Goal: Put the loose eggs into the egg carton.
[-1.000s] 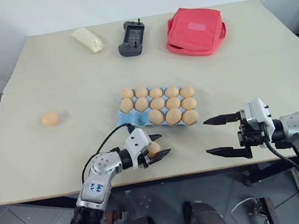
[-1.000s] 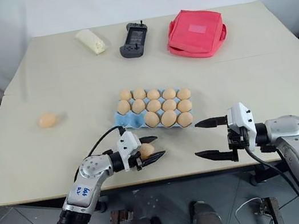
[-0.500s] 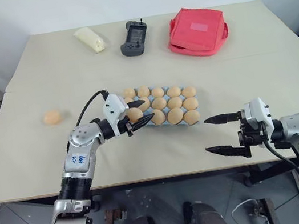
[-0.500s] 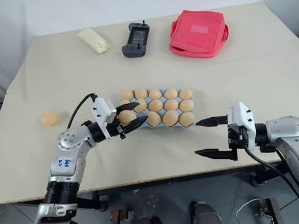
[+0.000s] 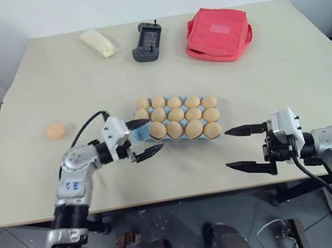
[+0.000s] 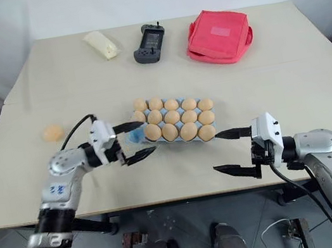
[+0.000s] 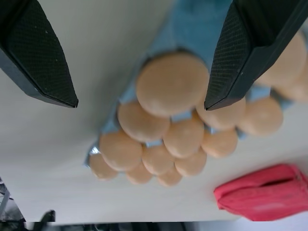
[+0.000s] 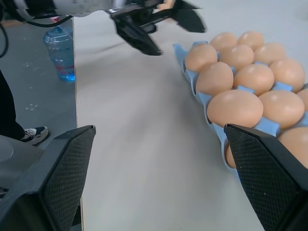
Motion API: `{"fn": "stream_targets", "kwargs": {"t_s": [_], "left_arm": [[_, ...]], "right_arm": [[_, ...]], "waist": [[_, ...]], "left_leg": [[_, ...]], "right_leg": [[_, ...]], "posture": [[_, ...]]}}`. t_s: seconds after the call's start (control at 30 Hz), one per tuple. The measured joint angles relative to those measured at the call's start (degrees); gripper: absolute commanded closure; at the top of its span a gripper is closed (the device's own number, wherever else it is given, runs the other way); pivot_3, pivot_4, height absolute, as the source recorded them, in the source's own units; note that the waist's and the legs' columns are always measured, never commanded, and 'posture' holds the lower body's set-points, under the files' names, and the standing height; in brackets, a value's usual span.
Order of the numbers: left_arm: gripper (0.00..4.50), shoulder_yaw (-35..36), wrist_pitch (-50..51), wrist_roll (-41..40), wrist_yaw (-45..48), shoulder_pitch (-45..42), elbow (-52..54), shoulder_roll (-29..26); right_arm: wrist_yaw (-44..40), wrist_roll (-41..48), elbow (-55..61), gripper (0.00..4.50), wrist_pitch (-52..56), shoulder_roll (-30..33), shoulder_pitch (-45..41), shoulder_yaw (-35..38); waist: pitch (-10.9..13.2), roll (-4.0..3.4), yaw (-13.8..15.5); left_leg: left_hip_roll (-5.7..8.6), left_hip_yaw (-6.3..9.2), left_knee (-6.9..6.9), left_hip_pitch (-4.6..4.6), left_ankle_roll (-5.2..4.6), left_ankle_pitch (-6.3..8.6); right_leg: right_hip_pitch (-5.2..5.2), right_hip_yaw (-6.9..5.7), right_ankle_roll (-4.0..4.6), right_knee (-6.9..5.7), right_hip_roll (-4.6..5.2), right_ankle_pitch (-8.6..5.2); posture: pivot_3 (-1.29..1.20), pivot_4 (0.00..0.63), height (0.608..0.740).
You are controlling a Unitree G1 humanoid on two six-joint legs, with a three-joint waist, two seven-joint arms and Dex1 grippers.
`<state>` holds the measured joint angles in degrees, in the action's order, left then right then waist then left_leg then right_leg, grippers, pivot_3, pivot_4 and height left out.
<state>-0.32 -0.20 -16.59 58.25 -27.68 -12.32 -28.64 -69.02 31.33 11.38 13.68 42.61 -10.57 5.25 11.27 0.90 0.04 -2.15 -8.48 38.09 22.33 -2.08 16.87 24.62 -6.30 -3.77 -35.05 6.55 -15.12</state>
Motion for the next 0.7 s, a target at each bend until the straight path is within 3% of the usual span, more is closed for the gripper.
{"fn": "stream_targets", "kwargs": {"t_s": [0.23,0.47,0.7], "left_arm": [[0.03,14.66,1.58,-2.49,-6.39,10.09,4.46,-7.81],[0.03,27.52,3.30,-4.41,-17.65,24.08,6.35,-5.74],[0.03,34.16,5.39,-6.66,-25.69,28.39,7.15,-3.59]], "right_arm": [[-0.05,0.28,-0.83,0.00,-0.05,-2.17,-3.02,-0.56],[0.63,0.20,-2.38,0.00,-0.23,-5.28,-4.84,-1.59],[0.62,0.11,-3.21,0.00,-0.31,-6.50,-5.81,-2.57]], "waist": [[0.00,-0.01,-0.35],[0.00,0.00,-0.14],[0.00,0.00,-0.13]], "left_leg": [[-0.05,0.01,-0.04,-0.08,0.16,0.16],[-0.06,0.02,-0.08,-0.01,0.24,0.35],[-0.07,0.03,-0.09,-0.01,0.20,0.38]], "right_leg": [[0.00,0.05,0.05,-0.04,0.02,0.03],[0.03,0.04,0.05,0.12,0.09,0.03],[0.03,0.05,0.06,0.19,0.10,0.02]], "posture": [[0.00,0.150,0.740],[0.00,0.150,0.740],[0.00,0.150,0.740]]}}
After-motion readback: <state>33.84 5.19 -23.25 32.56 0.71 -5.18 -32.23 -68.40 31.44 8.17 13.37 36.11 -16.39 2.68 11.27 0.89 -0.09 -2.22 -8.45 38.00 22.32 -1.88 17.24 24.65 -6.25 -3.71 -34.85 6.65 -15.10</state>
